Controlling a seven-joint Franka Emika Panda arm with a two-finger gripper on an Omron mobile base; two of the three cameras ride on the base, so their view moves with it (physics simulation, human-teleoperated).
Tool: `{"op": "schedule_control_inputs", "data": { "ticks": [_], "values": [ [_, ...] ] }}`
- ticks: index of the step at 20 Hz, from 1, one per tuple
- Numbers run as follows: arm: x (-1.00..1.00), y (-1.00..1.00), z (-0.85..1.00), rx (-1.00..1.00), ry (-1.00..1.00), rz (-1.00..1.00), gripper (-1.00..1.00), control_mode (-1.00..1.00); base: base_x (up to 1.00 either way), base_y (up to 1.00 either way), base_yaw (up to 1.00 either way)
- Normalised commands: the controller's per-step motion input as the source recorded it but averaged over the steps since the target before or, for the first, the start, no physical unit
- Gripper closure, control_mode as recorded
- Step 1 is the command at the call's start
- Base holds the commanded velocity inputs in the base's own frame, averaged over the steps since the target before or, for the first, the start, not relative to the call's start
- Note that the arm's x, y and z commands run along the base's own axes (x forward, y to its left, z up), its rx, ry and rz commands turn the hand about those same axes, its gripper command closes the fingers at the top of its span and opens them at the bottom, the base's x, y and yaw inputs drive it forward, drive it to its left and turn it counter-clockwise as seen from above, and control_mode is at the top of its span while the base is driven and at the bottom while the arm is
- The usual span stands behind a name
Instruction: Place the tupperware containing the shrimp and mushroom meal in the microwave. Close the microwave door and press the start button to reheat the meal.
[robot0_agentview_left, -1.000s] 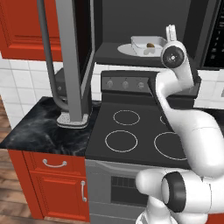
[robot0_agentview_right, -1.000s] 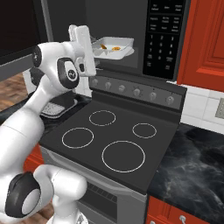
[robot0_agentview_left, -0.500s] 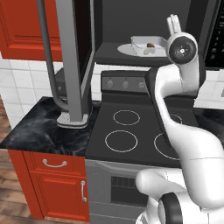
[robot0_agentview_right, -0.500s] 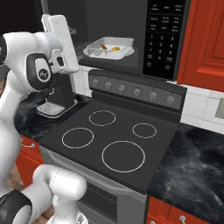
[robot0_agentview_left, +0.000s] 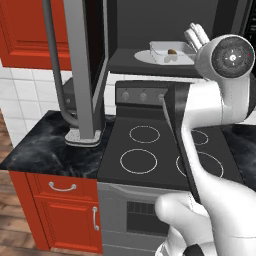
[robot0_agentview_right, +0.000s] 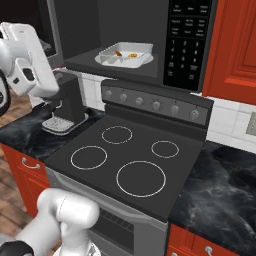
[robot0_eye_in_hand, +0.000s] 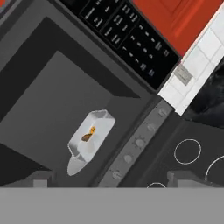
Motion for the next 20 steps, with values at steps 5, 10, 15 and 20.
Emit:
{"op": "schedule_control_inputs", "data": {
  "ticks": [5,10,15,20],
  "values": [
    [-0.61,0.24,-0.21,-0.32,0.19,0.24,-1.00,-1.00,0.00,0.00,0.00],
    [-0.36,0.07,-0.23,-0.33,0.15,0.28,-1.00,-1.00,0.00,0.00,0.00],
    [-0.31,0.07,-0.06,-0.32,0.11,0.31,-1.00,-1.00,0.00,0.00,0.00],
    [-0.30,0.34,0.00,-0.37,0.15,0.30,-1.00,-1.00,0.00,0.00,0.00]
  ]
}}
